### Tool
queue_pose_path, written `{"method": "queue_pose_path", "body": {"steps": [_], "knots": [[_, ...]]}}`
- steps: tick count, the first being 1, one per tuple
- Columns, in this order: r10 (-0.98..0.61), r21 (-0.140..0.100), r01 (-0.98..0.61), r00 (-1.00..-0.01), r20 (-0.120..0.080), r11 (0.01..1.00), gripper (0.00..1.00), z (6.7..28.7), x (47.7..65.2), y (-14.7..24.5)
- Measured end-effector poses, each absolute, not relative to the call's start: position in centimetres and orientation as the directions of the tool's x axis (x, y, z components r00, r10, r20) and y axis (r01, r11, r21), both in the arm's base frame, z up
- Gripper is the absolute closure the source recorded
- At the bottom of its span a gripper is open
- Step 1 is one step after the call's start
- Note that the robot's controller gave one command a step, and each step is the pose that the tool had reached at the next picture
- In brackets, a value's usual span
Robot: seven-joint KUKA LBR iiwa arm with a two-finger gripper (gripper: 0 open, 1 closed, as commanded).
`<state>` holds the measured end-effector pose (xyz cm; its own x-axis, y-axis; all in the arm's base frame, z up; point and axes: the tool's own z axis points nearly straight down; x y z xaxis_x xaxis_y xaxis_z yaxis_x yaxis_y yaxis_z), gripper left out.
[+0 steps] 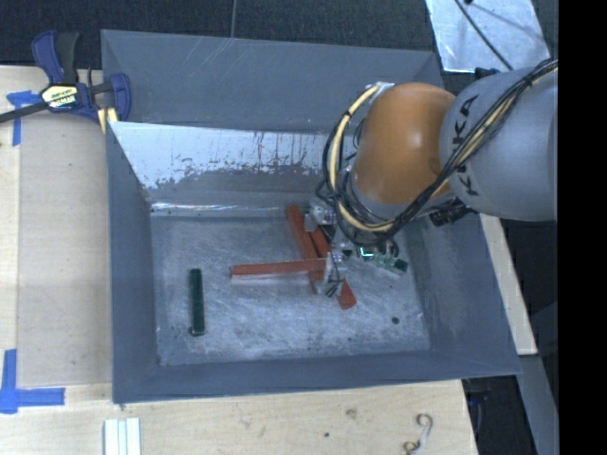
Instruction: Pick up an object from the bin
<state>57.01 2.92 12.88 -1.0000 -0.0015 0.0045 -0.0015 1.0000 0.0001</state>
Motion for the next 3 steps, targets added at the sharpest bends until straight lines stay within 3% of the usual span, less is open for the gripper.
{"method": "queue_pose_path", "body": {"steps": [1,3], "knots": [[0.150,0.001,0.150,-0.989,0.002,0.989,0.00,6.86,55.94,7.87],[0.150,0.000,0.150,-0.989,-0.002,0.989,0.00,6.93,56.08,7.76]]}}
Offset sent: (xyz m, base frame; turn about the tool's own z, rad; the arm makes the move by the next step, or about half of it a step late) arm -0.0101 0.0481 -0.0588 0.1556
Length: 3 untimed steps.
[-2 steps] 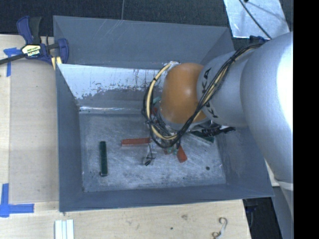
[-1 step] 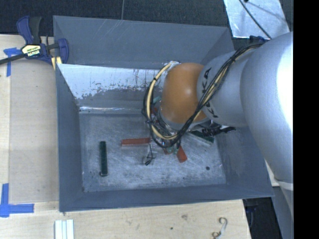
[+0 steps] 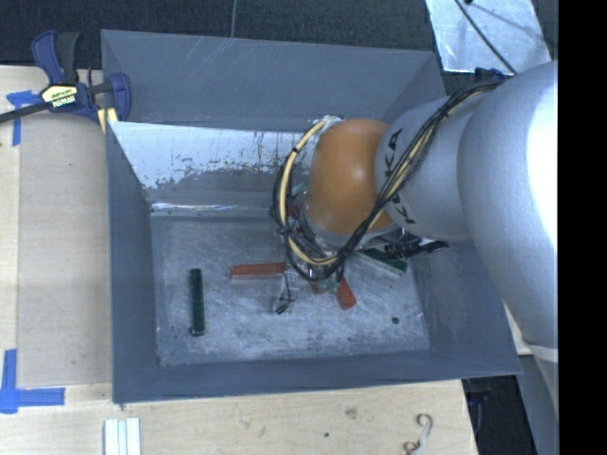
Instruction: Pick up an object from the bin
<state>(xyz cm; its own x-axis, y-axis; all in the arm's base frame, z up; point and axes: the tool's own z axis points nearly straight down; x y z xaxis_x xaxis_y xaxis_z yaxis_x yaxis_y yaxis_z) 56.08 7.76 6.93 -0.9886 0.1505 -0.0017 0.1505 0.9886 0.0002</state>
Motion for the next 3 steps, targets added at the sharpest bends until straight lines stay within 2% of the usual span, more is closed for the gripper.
{"method": "queue_pose_path", "body": {"steps": [2,3], "knots": [[0.150,0.001,0.150,-0.989,-0.004,0.989,0.00,6.97,56.22,7.74],[0.151,0.001,0.151,-0.989,-0.005,0.989,1.00,6.99,56.26,7.73]]}}
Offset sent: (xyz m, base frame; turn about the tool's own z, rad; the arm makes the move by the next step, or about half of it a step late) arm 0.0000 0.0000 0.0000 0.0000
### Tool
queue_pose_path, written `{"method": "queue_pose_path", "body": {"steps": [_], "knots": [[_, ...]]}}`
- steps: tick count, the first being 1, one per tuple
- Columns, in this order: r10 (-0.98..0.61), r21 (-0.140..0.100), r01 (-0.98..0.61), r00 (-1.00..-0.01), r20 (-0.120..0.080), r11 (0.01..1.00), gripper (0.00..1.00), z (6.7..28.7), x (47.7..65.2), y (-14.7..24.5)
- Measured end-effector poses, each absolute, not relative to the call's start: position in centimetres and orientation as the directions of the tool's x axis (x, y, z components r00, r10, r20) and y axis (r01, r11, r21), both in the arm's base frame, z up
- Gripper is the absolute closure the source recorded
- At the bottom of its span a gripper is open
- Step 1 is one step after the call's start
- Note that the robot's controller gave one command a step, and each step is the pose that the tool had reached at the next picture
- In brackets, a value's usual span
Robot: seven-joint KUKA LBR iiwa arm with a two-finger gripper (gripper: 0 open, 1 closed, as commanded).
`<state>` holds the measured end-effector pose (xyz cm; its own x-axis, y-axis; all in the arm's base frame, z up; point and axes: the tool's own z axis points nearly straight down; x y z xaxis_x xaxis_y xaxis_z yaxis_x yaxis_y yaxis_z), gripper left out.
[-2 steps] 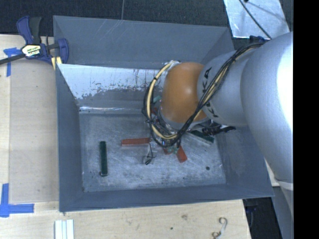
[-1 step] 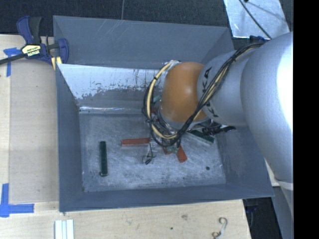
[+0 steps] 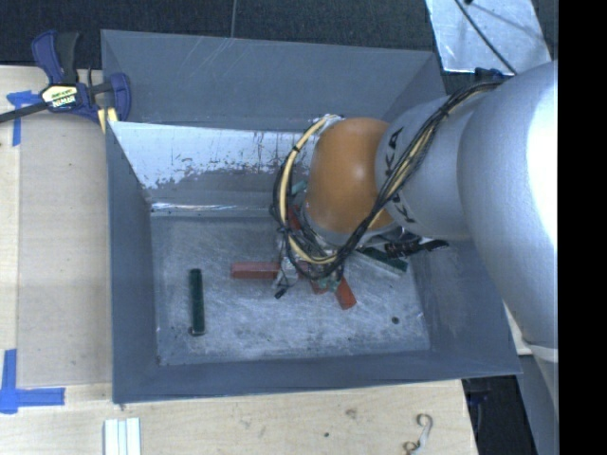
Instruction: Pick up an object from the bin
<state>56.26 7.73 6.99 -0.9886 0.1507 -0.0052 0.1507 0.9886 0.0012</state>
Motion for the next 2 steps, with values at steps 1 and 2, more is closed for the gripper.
{"method": "queue_pose_path", "body": {"steps": [1,2], "knots": [[0.150,0.003,0.150,-0.989,-0.010,0.989,1.00,14.6,56.5,7.7],[0.150,0.002,0.150,-0.989,-0.009,0.989,1.00,20.4,56.7,7.6]]}}
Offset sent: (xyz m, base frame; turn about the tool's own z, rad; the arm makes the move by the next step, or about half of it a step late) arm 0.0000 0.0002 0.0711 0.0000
